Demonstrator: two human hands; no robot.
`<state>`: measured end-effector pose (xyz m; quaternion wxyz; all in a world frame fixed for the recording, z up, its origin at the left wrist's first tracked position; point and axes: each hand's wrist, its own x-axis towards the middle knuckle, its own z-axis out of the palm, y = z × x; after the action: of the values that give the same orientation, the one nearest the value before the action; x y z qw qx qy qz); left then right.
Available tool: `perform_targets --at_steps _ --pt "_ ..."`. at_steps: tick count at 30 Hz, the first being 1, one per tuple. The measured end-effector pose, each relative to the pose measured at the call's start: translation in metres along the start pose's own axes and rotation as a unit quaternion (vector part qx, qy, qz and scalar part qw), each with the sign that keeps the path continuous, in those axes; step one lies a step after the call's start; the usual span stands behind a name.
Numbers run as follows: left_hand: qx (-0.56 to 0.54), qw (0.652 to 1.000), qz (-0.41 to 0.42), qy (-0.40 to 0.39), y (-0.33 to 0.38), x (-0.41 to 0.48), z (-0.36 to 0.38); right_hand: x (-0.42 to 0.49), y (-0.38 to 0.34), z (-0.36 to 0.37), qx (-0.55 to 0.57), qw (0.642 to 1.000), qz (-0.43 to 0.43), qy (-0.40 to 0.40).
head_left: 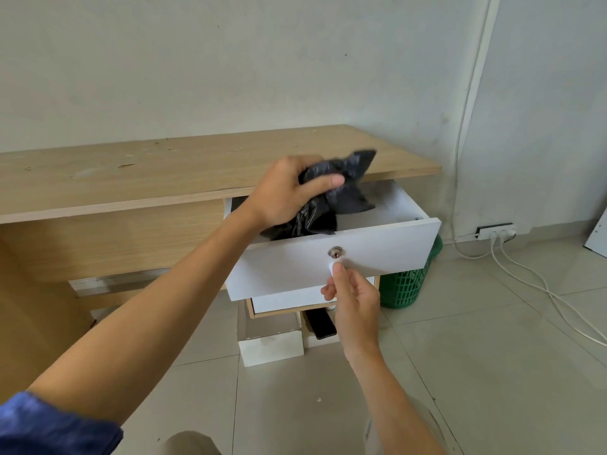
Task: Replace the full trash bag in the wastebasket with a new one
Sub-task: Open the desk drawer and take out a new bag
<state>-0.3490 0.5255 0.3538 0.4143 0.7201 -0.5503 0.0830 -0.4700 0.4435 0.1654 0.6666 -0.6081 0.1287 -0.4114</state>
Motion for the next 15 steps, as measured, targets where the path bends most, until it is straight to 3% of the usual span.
perform_targets --at_steps 3,6,8,11,15 --pt "0.011 0.992 0.050 0.118 0.032 0.011 -0.028 0.007 -0.004 0.007 -0.011 1.000 -0.012 0.005" --pt "0.096 0.965 0.079 0.230 0.041 0.022 -0.061 0.017 -0.009 0.015 -0.020 1.000 -0.010 0.008" --pt "0.188 0.944 0.065 0.264 0.030 0.026 -0.078 0.026 -0.011 0.020 -0.027 1.000 -0.001 0.001" --pt "0.296 0.934 0.003 0.200 -0.002 0.021 -0.089 0.041 -0.013 0.029 -0.042 0.999 0.021 -0.006" --pt "0.297 0.950 -0.063 0.068 -0.048 0.003 -0.079 0.062 -0.010 0.043 -0.056 0.997 0.040 -0.022"
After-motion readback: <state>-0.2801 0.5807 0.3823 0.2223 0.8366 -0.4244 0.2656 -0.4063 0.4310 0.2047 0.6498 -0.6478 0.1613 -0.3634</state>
